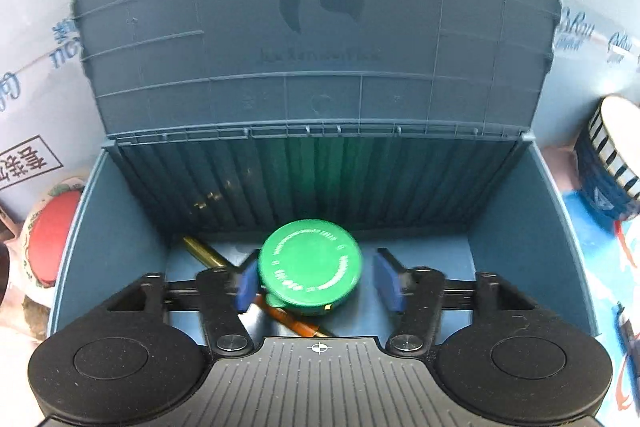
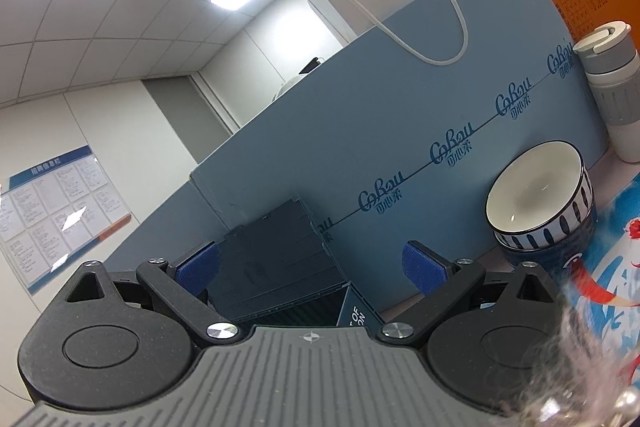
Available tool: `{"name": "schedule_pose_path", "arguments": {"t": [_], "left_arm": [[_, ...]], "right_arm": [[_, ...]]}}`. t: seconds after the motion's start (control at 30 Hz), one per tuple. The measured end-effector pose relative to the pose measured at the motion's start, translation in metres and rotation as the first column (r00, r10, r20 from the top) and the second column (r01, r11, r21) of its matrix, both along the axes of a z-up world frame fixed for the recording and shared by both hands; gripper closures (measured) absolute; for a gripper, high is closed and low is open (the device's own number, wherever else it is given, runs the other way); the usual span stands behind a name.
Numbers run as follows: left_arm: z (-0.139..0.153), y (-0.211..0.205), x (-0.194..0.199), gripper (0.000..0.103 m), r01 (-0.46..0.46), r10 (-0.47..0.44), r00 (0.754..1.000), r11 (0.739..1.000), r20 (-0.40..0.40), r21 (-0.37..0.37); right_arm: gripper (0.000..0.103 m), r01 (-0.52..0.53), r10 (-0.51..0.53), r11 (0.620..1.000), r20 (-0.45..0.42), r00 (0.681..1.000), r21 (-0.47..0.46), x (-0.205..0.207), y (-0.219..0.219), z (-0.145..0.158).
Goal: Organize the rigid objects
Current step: 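Lower the green jar into the blue box and open the left tool, then withdraw the left tool while the right tool moves toward the black pen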
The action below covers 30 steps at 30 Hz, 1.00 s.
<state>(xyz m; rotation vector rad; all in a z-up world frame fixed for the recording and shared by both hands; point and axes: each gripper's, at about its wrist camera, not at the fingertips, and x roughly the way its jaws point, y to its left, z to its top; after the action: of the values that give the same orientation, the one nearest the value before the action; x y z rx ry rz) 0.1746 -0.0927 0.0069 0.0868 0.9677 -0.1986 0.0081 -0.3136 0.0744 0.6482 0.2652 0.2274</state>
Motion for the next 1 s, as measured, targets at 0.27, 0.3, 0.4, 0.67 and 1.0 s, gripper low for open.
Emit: {"name": "schedule_pose_path", "arguments": {"t": [0.27,0.3,0.4,0.67,1.0], "left_arm": [[0.04,0.023,-0.059,0.01,0.015,0.011,0.974,0.993,0.228,-0.114],[0.045,0.026,-0.068,0.009,0.02,0.013,0.967,0.992,0.255,-0.128],[0.059,0.032,-0.094,0.004,0.061,0.0,0.943,0.983,0.333,-0.175],[0.076,0.029,-0.141,0.001,0.256,-0.134,0.911,0.924,0.389,-0.283],[0.03,-0.028,-0.155,0.001,0.469,-0.408,0.878,0.834,0.249,-0.291]], "right_arm": [[0.005,0.007,-0.007,1.0,-0.02,1.0,-0.013,0.001,-0.001,-0.001],[0.005,0.006,-0.006,1.0,-0.023,1.0,-0.015,0.001,-0.001,-0.001],[0.005,-0.003,0.002,1.0,-0.03,1.0,-0.019,-0.001,-0.002,0.001],[0.0,0.025,-0.024,0.991,0.006,1.0,-0.135,-0.048,-0.018,0.015],[0.0,0.1,-0.142,0.922,-0.088,0.986,-0.375,-0.118,-0.041,-0.008]]}}
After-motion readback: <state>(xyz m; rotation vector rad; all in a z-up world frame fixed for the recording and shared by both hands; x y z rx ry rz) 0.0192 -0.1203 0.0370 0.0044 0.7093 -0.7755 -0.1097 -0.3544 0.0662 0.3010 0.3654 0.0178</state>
